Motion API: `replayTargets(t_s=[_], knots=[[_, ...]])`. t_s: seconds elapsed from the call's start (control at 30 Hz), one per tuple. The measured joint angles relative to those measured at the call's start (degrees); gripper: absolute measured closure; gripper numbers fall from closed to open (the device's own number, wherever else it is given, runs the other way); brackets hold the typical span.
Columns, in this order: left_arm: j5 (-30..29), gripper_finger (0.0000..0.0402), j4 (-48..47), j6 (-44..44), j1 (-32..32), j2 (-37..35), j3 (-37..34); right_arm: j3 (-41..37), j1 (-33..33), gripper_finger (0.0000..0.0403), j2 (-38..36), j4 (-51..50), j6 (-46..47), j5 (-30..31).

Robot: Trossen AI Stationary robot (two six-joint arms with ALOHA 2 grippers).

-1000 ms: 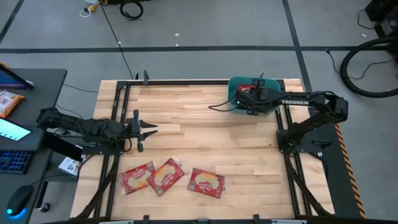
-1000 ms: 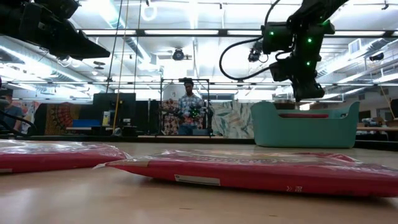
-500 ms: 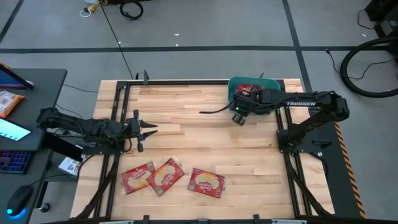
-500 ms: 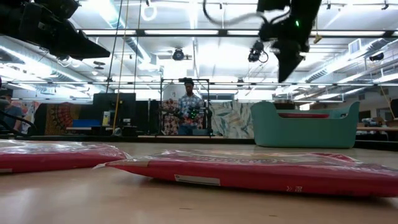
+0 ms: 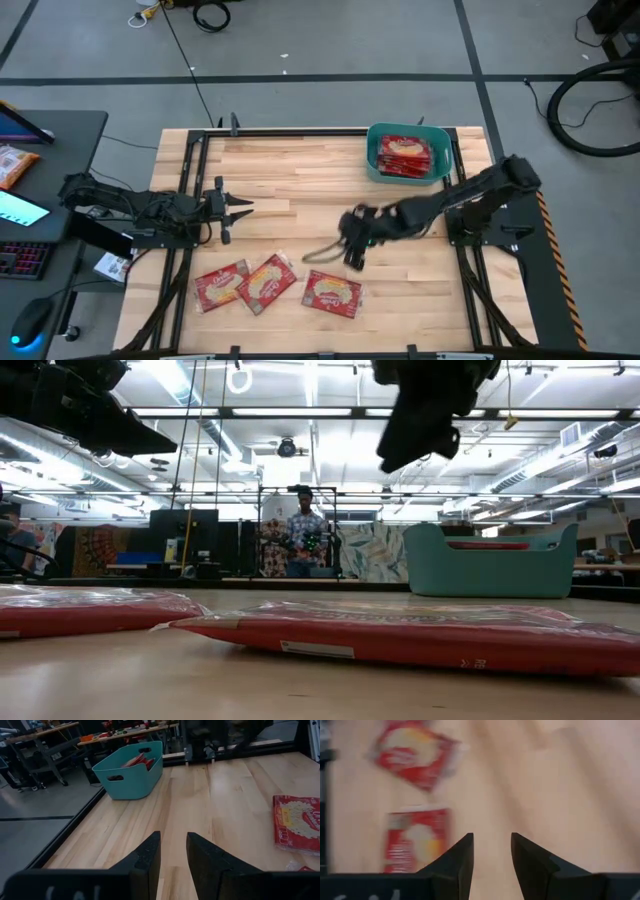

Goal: Sort popcorn bags into baskets
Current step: Put the red popcorn bag into the blue bin

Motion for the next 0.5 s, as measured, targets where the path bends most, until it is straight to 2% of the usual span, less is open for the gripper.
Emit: replayTargets(t_s=[0.1, 0.2, 0.5], knots=[[0.0, 0.0304, 0.0, 0.0, 0.0, 0.0, 0.0, 0.5, 3.0, 0.0268, 5.1, 6.2, 0.4, -1.2], [0.0, 0.0304, 0.0, 0.0, 0.0, 0.0, 0.0, 2.9, 5.2, 0.0268, 10.2, 8.1, 0.4, -1.2], [0.0, 0.0304, 0.0, -0.1, 0.0, 0.0, 0.0, 13.4, 8.5, 0.0268, 23.5, 4.3, -2.1, -5.8]])
